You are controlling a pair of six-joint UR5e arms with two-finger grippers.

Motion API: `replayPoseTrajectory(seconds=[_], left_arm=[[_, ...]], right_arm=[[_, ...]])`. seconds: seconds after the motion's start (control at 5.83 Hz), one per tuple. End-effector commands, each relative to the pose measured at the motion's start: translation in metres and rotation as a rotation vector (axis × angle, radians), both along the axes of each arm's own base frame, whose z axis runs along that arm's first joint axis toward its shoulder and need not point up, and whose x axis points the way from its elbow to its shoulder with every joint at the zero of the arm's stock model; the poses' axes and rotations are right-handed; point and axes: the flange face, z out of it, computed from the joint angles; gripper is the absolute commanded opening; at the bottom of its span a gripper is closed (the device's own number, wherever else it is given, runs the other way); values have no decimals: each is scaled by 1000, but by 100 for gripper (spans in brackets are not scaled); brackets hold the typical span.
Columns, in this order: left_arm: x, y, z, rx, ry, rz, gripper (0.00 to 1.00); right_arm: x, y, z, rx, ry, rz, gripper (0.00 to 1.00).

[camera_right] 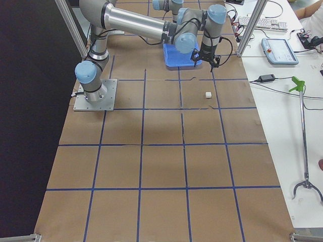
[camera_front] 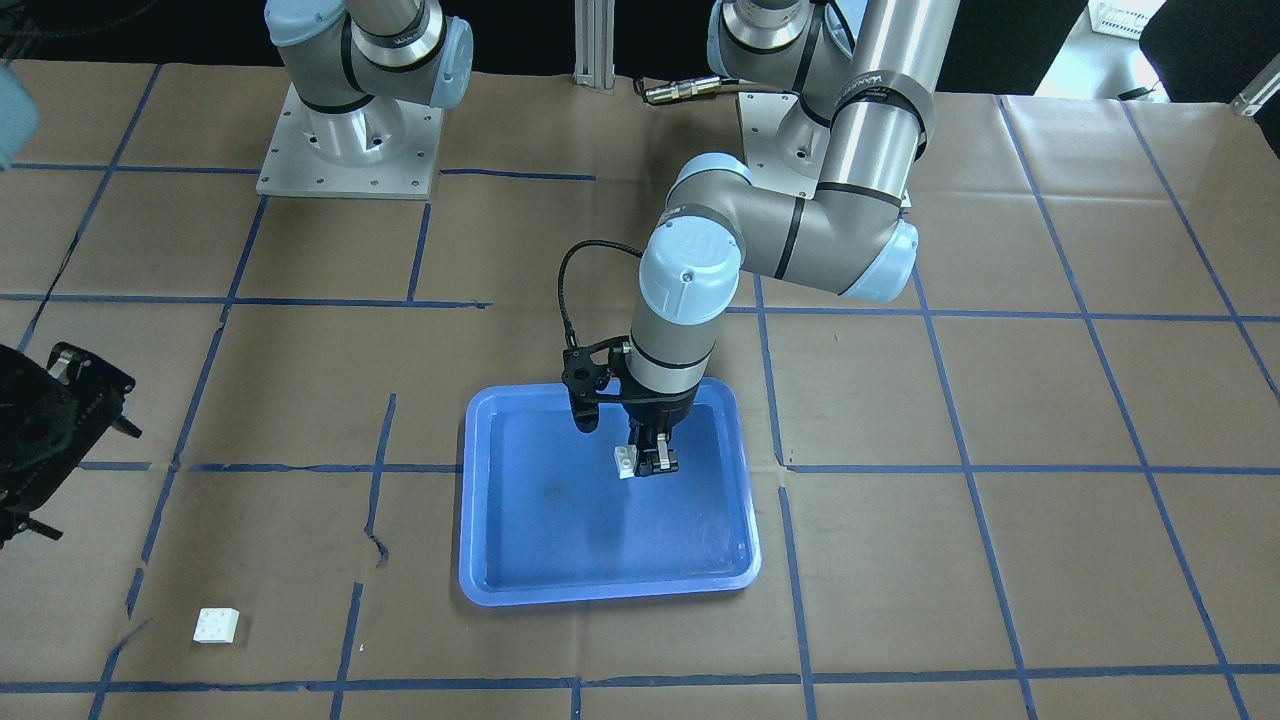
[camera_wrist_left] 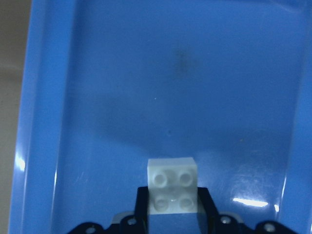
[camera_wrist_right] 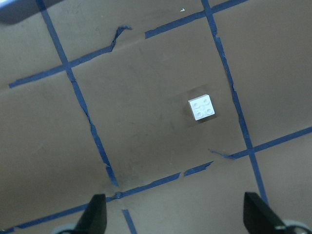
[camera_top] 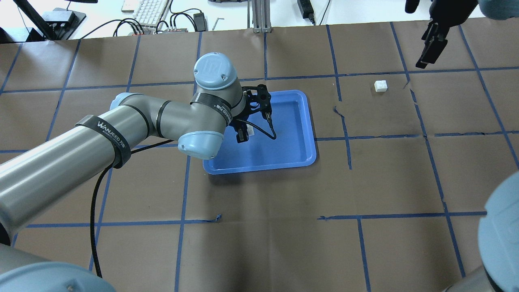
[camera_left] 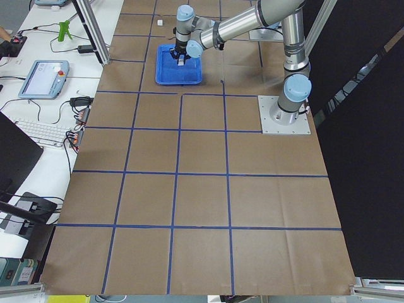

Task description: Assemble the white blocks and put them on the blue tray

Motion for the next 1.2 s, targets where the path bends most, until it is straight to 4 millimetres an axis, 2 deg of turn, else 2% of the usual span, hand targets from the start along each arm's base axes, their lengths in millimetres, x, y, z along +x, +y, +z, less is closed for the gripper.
replayPoseTrajectory(seconds=[0.0, 0.17, 0.34, 0.51, 0.69, 0.86, 1.03], left_arm=[[-4, 0, -28, 45, -12, -10, 9], [-5, 1, -30, 49, -11, -12, 12], [-5, 1, -35, 55, -14, -27, 65], [-6, -2, -33, 46, -13, -42, 91], [-6, -4, -15, 20, -6, -47, 94], [-9, -6, 18, -32, 6, -45, 94], [-4, -4, 79, 1, -1, -32, 95]], right_arm=[[-11, -43, -42, 2, -87, 309, 100], [-14, -52, -73, -15, -221, 354, 100], [-12, -61, -106, -18, -334, 340, 100], [-18, -67, -137, -10, -399, 338, 100], [-39, -72, -169, -21, -448, 327, 100], [-53, -75, -198, -17, -510, 293, 100], [-58, -78, -215, -22, -521, 284, 100]])
